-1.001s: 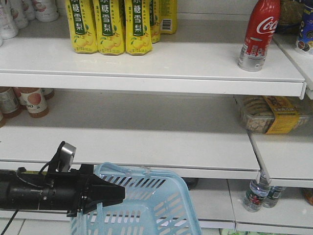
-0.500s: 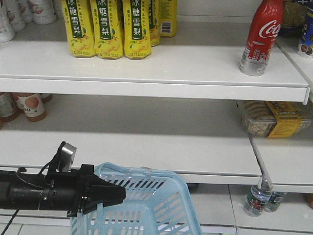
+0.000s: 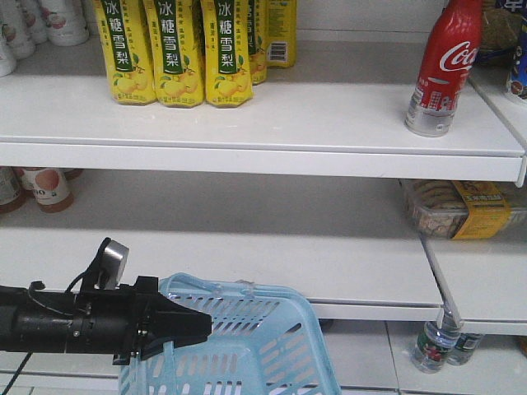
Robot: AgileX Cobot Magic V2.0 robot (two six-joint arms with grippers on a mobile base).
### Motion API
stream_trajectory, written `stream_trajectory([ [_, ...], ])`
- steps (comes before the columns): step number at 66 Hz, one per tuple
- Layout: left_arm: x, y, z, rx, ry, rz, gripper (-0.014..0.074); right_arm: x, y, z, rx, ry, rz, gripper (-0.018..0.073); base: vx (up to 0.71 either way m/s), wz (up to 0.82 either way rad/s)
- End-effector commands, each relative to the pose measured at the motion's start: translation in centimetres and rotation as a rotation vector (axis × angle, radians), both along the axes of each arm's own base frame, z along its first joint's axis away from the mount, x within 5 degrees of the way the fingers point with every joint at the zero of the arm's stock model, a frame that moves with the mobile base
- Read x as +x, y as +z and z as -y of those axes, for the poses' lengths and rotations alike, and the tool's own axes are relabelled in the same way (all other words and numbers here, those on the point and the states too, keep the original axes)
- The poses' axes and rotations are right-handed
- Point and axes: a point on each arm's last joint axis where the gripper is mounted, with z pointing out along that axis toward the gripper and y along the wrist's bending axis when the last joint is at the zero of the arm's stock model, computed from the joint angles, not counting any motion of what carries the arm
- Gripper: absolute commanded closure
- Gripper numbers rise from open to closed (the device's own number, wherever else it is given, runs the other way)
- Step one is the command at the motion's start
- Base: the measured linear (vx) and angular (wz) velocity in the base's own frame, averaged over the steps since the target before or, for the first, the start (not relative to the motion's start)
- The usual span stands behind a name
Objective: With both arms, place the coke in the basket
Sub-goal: 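Drive the base up to the shelf with the red Coca-Cola bottle, then move the right gripper toward the red Coca-Cola bottle on the shelf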
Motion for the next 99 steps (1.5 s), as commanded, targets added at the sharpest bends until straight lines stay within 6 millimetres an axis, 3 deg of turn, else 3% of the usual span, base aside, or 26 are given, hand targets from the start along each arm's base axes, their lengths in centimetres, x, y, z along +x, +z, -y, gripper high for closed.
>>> stream_trajectory([
  [1, 0.18, 2.47, 0.36, -0.138, 0.015, 0.062, 0.0602, -0.08, 0.42, -0.06, -0.011, 0.007, 0.083, 0.0568, 0.04, 0.00],
  [99, 0.18, 2.47, 0.36, -0.138, 0.015, 0.062, 0.0602, -0.08, 0.42, -0.06, -0.011, 0.007, 0.083, 0.0568, 0.03, 0.00],
])
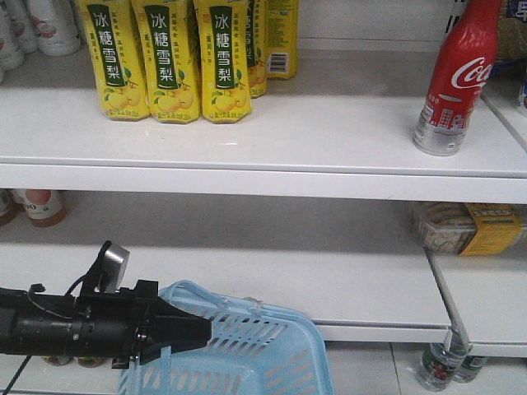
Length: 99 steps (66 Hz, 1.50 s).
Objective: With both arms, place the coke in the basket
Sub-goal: 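Move the right gripper toward the red Coca-Cola bottle on the shelf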
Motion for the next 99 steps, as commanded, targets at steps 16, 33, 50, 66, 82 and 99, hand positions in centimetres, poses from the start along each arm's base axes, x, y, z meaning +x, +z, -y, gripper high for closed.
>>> stream_trajectory([
  [16, 0.4, 2.6, 0.4, -0.142, 0.025, 0.068, 0.0602, -0.1, 0.4, -0.1, -0.011, 0.007, 0.082, 0.0568, 0.00, 0.00],
  [33, 0.4, 2.6, 0.4, -0.142, 0.025, 0.068, 0.0602, -0.1, 0.4, -0.1, -0.011, 0.007, 0.082, 0.0568, 0.00, 0.00],
  [50, 0.4, 2.6, 0.4, -0.142, 0.025, 0.068, 0.0602, -0.1, 0.4, -0.1, -0.011, 0.007, 0.082, 0.0568, 0.00, 0.00],
  [66, 0.4, 2.6, 0.4, -0.142, 0.025, 0.068, 0.0602, -0.1, 0.4, -0.1, -0.011, 0.007, 0.086, 0.0568, 0.00, 0.00],
  [82, 0.4, 2.6, 0.4, -0.142, 0.025, 0.068, 0.0602, -0.5, 3.0, -0.2, 0.065, 0.024, 0.265, 0.0568, 0.00, 0.00],
  [99, 0.4, 2.6, 0.4, -0.142, 0.025, 0.068, 0.0602, -0.2, 9.9, -0.1, 0.073, 0.019, 0.283, 0.0568, 0.00, 0.00],
])
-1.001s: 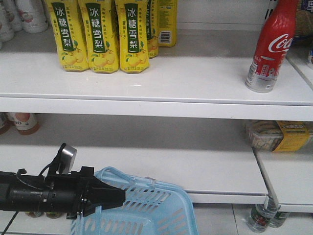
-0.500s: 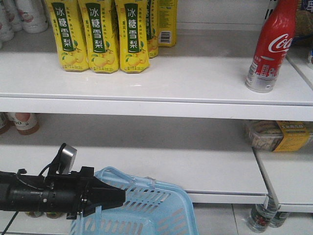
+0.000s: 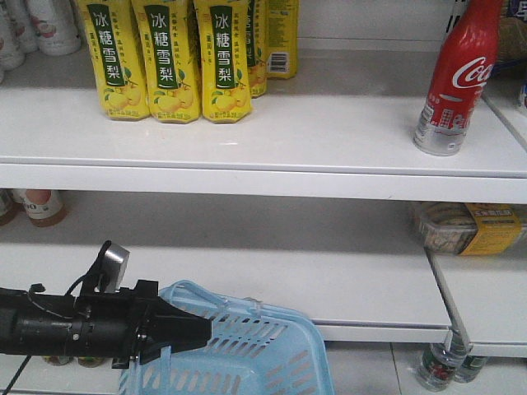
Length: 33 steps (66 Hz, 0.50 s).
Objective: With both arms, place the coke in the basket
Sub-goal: 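Move the right gripper toward the red Coca-Cola bottle on the shelf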
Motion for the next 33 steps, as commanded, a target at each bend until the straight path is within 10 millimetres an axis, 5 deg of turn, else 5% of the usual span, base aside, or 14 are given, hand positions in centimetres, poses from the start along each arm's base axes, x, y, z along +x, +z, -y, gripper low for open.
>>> stream_trajectory([
  [1, 0.4, 2.6, 0.4, -0.142, 0.025, 0.068, 0.0602, 0.5, 4.0, 0.0, -0.002, 0.003, 0.047, 0.0568, 0.00, 0.00],
  [19, 0.4, 2.6, 0.4, -0.142, 0.025, 0.068, 0.0602, 4.5, 8.7, -0.1, 0.027, 0.002, -0.085, 0.0568, 0.00, 0.00],
  [33, 0.4, 2.6, 0.4, -0.142, 0.025, 0.068, 0.0602, 6.8, 9.0, -0.2, 0.012, 0.002, -0.128, 0.0568, 0.00, 0.00],
])
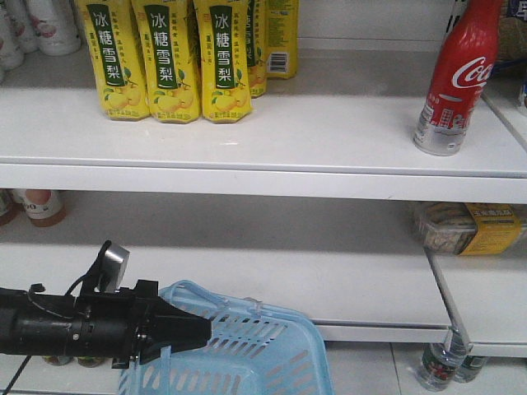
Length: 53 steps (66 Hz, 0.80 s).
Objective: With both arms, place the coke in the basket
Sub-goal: 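Move the right gripper toward the red Coca-Cola bottle on the shelf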
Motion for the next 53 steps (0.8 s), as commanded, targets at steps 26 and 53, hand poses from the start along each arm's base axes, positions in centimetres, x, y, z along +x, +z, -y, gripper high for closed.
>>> stream_trajectory([
  [26, 0.39, 2.59, 0.36, -0.142, 0.025, 0.068, 0.0602, 1.26, 1.29, -0.12, -0.003, 0.009, 0.064, 0.0564, 0.00, 0.00],
  [53, 0.39, 2.59, 0.36, -0.142, 0.025, 0.068, 0.0602, 1.25, 1.27, -0.11, -0.004, 0.008, 0.052, 0.0456, 0.00, 0.00],
])
